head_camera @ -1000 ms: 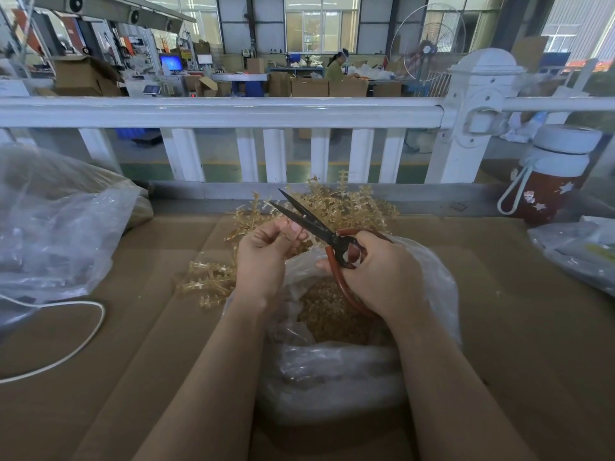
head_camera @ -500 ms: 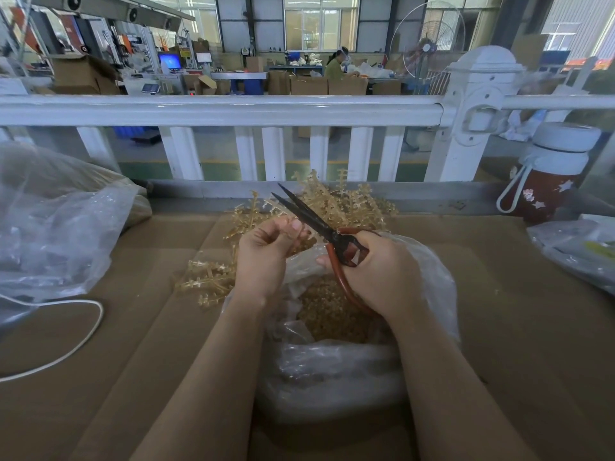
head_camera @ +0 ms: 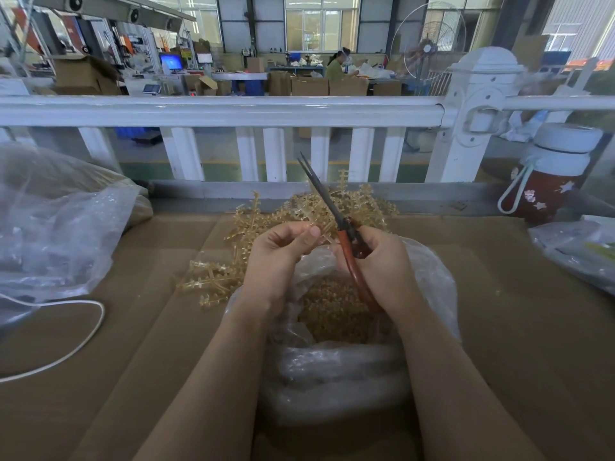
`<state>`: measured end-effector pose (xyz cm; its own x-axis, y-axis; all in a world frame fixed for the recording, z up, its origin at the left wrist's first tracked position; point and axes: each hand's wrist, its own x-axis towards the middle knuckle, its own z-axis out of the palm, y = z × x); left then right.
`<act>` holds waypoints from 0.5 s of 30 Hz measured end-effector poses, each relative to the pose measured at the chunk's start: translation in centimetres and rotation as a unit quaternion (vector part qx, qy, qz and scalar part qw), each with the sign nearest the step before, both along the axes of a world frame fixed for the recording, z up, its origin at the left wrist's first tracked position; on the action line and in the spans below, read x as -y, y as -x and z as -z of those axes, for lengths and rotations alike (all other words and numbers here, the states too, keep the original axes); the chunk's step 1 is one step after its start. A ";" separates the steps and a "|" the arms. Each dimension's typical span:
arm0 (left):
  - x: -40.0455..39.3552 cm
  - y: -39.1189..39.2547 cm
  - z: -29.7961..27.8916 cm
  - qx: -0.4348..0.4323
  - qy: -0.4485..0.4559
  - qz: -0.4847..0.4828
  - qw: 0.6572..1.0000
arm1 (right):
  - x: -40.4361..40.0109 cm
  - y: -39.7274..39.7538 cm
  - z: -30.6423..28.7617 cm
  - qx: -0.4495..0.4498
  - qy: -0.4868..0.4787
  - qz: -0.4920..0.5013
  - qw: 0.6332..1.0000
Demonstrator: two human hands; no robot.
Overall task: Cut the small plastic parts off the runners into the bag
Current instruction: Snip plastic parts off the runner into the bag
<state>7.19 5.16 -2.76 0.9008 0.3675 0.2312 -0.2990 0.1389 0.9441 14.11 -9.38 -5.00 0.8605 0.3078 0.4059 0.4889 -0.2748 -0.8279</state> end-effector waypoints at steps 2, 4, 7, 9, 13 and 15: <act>-0.1 -0.1 0.1 -0.007 -0.018 -0.012 1.000 | 0.0 0.1 -0.1 0.004 0.018 0.007 1.000; -0.2 -0.2 0.3 -0.017 -0.047 -0.030 0.998 | -0.1 0.2 -0.1 0.009 0.022 0.015 1.000; -0.3 -0.4 0.5 -0.032 -0.088 -0.045 0.995 | 0.0 0.2 -0.1 0.014 0.022 0.019 0.999; -0.3 -0.4 0.5 -0.035 -0.107 -0.044 0.993 | 0.1 0.3 -0.2 0.018 0.029 0.024 0.999; -0.4 -0.1 0.3 -0.021 -0.110 -0.029 0.993 | 0.2 0.3 -0.2 0.028 0.035 0.024 0.999; -0.4 -0.1 0.3 -0.021 -0.114 -0.036 0.993 | 0.1 0.3 -0.2 0.030 0.044 0.023 0.998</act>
